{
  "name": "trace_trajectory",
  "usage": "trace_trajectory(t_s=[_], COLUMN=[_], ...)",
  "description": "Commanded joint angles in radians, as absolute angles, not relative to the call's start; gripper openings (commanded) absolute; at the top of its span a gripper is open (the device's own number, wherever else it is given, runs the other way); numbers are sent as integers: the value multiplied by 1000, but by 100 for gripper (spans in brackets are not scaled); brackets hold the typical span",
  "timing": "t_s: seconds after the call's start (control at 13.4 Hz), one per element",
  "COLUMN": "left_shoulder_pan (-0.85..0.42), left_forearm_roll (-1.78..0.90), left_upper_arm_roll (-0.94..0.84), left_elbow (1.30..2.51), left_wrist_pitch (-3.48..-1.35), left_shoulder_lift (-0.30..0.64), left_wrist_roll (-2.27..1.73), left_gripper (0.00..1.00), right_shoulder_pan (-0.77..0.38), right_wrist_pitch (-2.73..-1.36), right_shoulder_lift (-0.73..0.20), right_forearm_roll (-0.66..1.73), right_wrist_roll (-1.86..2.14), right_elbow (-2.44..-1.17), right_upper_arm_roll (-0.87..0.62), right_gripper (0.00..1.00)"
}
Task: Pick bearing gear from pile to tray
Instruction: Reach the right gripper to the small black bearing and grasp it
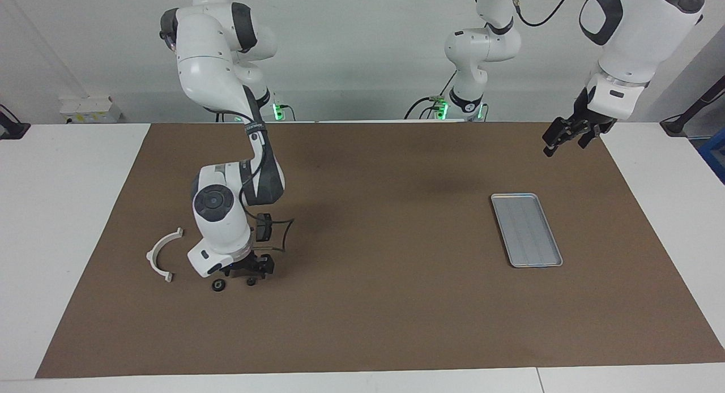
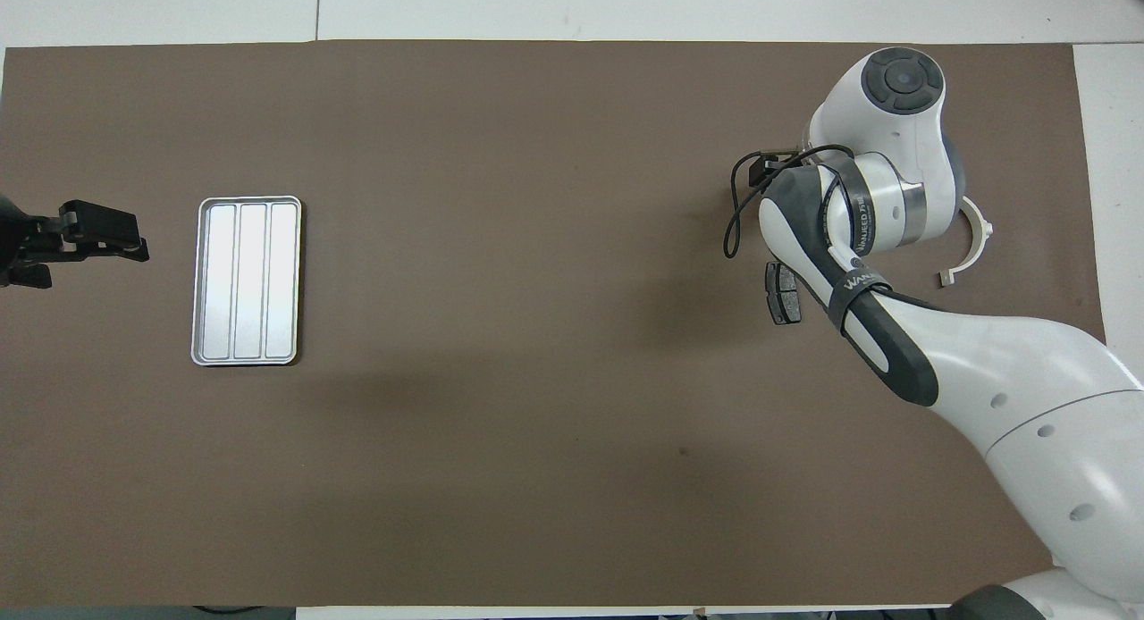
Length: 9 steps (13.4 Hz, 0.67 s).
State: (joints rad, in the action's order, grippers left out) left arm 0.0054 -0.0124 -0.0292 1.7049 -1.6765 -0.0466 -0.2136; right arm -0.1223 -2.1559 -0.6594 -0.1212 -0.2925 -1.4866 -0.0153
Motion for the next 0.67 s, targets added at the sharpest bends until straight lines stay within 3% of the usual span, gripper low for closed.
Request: trace_trajectory(t_s=[0.0,0.6], left_shoulder_pan=[-2,-2], left_forearm_roll=[-20,-20], left_upper_arm_roll=[-23,-23], left_elbow=[1724,1724], left_wrist_pitch=[-1689,-1690], left_shoulder_lift=[-61,-61], left_wrist_roll=[-207,-207], left_gripper=[100,100], right_shoulder_pan=[-130,-118], right_wrist_pitch=[-2152,-2172], right_shoulder_lift=[-690,-700], right_forearm_roll=[-143,-57], right_wrist_roll=[-336,-364], right_elbow=[-1433,-1427], right_upper_arm_roll=[-17,-18], right_gripper=[100,99])
